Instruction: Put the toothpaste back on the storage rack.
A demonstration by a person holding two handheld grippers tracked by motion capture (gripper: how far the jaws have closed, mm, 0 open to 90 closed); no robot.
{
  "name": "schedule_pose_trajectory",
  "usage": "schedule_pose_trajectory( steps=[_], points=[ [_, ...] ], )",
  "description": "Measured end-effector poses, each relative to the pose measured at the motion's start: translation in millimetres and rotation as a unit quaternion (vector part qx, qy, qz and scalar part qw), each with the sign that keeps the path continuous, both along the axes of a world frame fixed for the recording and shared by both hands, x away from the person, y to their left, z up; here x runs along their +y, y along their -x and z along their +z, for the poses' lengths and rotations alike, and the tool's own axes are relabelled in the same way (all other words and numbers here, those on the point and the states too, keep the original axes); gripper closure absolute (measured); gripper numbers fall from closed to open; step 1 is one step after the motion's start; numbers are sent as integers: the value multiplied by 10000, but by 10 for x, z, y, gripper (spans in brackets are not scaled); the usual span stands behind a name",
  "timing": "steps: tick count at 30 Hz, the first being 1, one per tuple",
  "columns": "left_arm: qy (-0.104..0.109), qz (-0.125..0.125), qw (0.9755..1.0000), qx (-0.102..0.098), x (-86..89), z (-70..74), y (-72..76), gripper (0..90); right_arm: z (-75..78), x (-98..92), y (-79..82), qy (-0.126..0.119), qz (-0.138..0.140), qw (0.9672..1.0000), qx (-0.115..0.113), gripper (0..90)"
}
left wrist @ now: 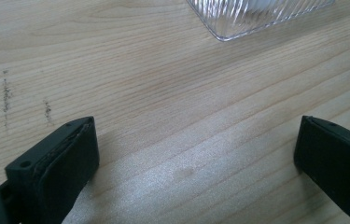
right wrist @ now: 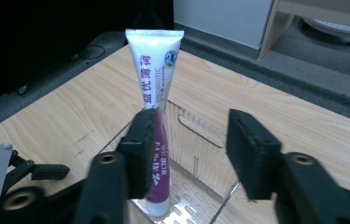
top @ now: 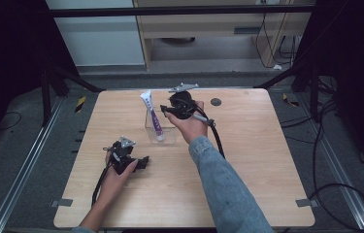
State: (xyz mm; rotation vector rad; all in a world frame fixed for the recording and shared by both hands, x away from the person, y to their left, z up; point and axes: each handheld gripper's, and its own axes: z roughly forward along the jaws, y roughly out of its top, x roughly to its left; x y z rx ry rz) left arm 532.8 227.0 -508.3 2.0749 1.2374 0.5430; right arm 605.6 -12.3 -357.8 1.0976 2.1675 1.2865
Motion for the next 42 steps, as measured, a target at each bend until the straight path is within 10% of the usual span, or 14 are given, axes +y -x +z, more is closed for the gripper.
schedule_pose_trajectory(
  steps=[18, 42],
  points=[
    [-18, -10, 10000, 8, 3, 2, 0, 0, 140, -221, 98, 175, 309, 9989, -305, 125],
    [-2, 4, 10000, 11, 0, 1, 2, 0, 182, -920, 199, 533, -76, 9973, -498, 185]
  ],
)
